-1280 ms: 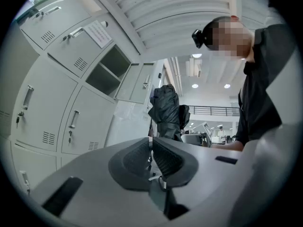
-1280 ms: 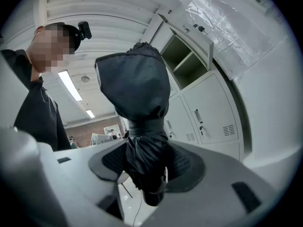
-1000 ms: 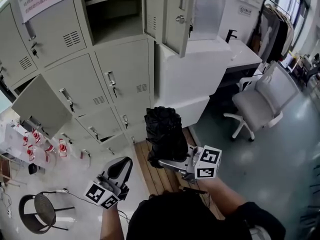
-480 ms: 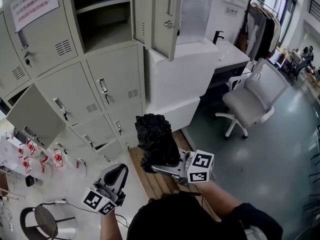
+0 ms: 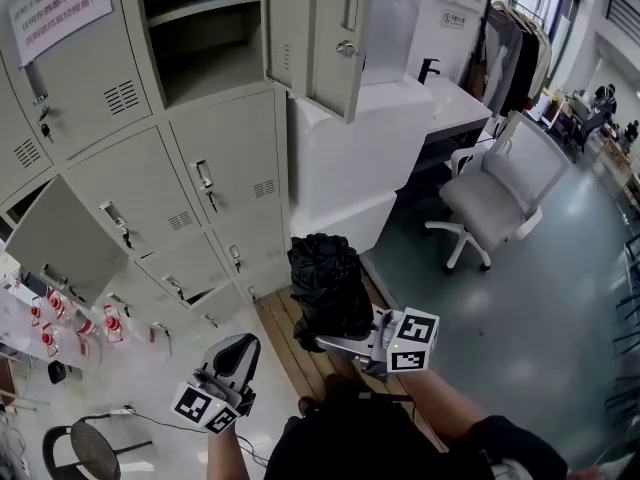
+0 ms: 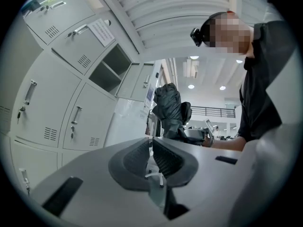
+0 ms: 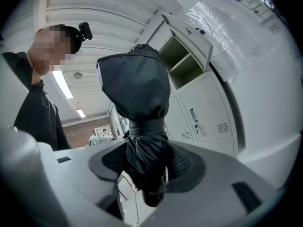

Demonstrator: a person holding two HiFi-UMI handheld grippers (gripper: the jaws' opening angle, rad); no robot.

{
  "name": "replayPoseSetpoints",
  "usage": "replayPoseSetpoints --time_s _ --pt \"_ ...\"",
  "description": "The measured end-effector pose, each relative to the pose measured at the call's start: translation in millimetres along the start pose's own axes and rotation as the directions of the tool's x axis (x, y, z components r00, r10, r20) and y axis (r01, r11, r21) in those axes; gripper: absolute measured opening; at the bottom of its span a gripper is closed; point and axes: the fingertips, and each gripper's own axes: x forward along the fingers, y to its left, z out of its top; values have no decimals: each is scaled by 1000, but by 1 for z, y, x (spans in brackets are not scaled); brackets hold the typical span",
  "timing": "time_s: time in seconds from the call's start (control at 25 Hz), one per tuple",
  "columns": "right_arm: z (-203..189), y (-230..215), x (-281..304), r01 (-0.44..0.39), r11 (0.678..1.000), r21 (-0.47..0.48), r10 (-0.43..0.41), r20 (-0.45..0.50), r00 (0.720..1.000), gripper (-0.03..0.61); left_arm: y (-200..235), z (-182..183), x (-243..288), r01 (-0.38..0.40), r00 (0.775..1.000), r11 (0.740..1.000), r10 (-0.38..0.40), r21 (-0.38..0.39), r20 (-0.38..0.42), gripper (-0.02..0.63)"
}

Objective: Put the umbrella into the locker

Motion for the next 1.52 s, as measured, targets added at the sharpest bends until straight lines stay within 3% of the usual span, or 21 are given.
replayPoseSetpoints --time_s 0.28,0.68,0.92,1.16,1.4,1.52 --pt "-3 -18 9 22 1000 11 -22 -14 1000 227 20 -9 9 5 1000 1000 -6 -25 -4 35" --pt "21 -80 41 14 999 -41 -16 -34 999 227 66 10 55 3 1000 1000 -3 23 -13 35" --pt "62 -133 72 -33 998 -60 32 -18 999 227 108 40 97 -26 1000 997 26 67 -3 35" --pt "119 -169 104 -59 993 -105 60 2 998 227 147 86 132 -102 995 990 101 93 15 35" --pt "181 -176 136 -92 983 -160 103 61 993 227 179 140 157 -172 985 975 168 139 40 32" --pt "208 -172 151 -69 973 -222 90 88 992 227 191 163 164 -194 981 967 187 163 54 29"
